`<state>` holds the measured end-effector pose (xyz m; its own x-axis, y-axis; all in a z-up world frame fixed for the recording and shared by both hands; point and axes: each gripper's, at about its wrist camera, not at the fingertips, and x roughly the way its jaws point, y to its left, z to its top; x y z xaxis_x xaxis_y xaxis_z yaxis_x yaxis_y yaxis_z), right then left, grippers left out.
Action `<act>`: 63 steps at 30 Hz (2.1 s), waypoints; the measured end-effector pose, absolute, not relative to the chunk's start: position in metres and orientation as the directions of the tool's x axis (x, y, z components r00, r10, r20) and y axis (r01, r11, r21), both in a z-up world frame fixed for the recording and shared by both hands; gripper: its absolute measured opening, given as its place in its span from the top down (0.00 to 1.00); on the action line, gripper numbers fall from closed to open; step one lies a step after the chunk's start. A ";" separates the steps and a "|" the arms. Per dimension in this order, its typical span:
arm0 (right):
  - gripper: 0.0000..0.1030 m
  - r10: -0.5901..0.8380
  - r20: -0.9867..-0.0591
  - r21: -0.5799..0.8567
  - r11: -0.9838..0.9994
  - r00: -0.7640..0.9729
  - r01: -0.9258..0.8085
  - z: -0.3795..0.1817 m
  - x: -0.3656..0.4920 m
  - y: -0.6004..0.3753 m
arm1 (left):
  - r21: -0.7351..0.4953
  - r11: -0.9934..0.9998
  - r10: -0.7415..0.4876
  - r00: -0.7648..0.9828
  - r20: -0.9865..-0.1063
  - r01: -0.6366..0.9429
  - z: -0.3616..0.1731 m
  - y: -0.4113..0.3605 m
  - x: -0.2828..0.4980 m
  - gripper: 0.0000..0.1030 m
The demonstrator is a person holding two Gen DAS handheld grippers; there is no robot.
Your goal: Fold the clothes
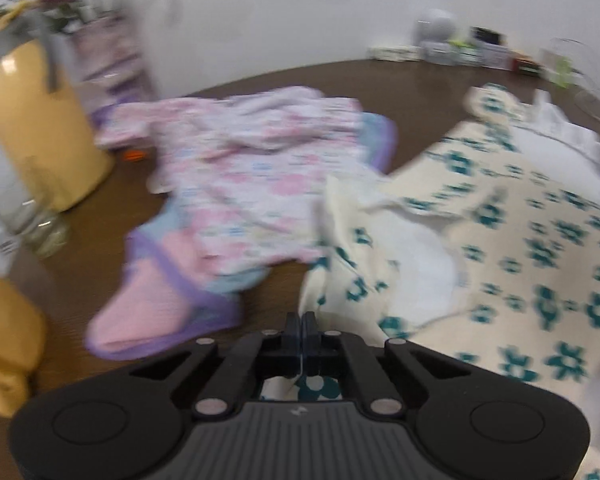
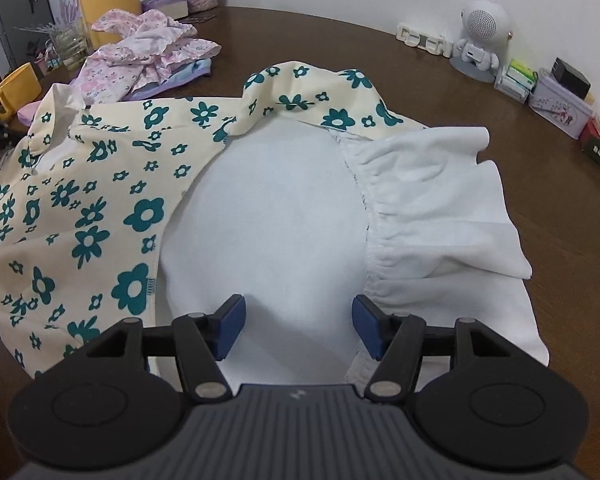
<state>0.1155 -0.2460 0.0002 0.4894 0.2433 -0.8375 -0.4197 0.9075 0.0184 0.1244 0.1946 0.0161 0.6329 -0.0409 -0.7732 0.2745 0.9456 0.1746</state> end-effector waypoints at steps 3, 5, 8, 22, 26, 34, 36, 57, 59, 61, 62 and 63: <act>0.41 0.246 -0.835 0.018 0.906 0.492 -0.422 0.000 0.115 -0.248 | 0.179 0.954 -0.010 0.626 -0.780 0.239 0.011 0.201 0.128 1.00; 0.41 0.249 -0.833 0.019 0.906 0.494 -0.424 0.000 0.115 -0.250 | 0.203 0.951 0.012 0.631 -0.776 0.231 0.011 0.198 0.129 1.00; 0.41 0.254 -0.829 0.021 0.904 0.498 -0.426 0.000 0.115 -0.253 | 0.198 0.960 0.021 0.652 -0.758 0.200 0.018 0.198 0.126 0.88; 0.40 0.344 -0.763 0.054 0.877 0.547 -0.477 0.050 0.192 -0.193 | 0.047 0.934 -0.213 0.655 -0.725 0.356 0.046 0.118 0.112 0.51; 0.41 0.324 -0.795 0.084 0.896 0.512 -0.437 0.036 0.239 -0.166 | -0.159 0.945 -0.301 0.566 -0.767 0.287 0.030 0.110 0.142 0.52; 0.69 0.322 -0.825 0.142 0.914 0.465 -0.381 0.007 0.280 -0.152 | -0.309 0.948 -0.296 0.556 -0.776 0.074 0.014 0.127 0.185 0.79; 0.89 0.339 -0.817 0.161 0.911 0.466 -0.381 0.005 0.282 -0.154 | -0.297 0.953 -0.273 0.571 -0.774 0.053 0.011 0.130 0.190 0.99; 0.29 0.400 -0.740 0.031 0.823 0.540 -0.567 0.069 0.146 -0.208 | 0.236 0.937 -0.054 0.770 -0.635 0.260 0.055 0.115 0.052 0.23; 0.29 0.383 -0.762 -0.021 0.791 0.523 -0.611 0.066 0.106 -0.209 | 0.229 0.925 -0.087 0.756 -0.648 0.303 0.056 0.114 0.022 0.23; 0.29 0.357 -0.783 -0.058 0.773 0.509 -0.631 0.059 0.075 -0.210 | 0.219 0.911 -0.125 0.740 -0.661 0.349 0.056 0.111 -0.006 0.24; 0.29 0.346 -0.793 -0.071 0.765 0.502 -0.640 0.056 0.062 -0.211 | 0.206 0.903 -0.153 0.729 -0.667 0.378 0.055 0.106 -0.018 0.26; 0.30 0.339 -0.801 -0.079 0.757 0.493 -0.648 0.053 0.052 -0.211 | 0.192 0.893 -0.181 0.717 -0.673 0.406 0.053 0.101 -0.027 0.29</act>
<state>0.0519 -0.2114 0.0525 0.4931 0.3388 -0.8013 -0.6484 0.7572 -0.0789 -0.0266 0.1006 0.0533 0.7170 -0.1812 -0.6731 0.4062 0.8933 0.1923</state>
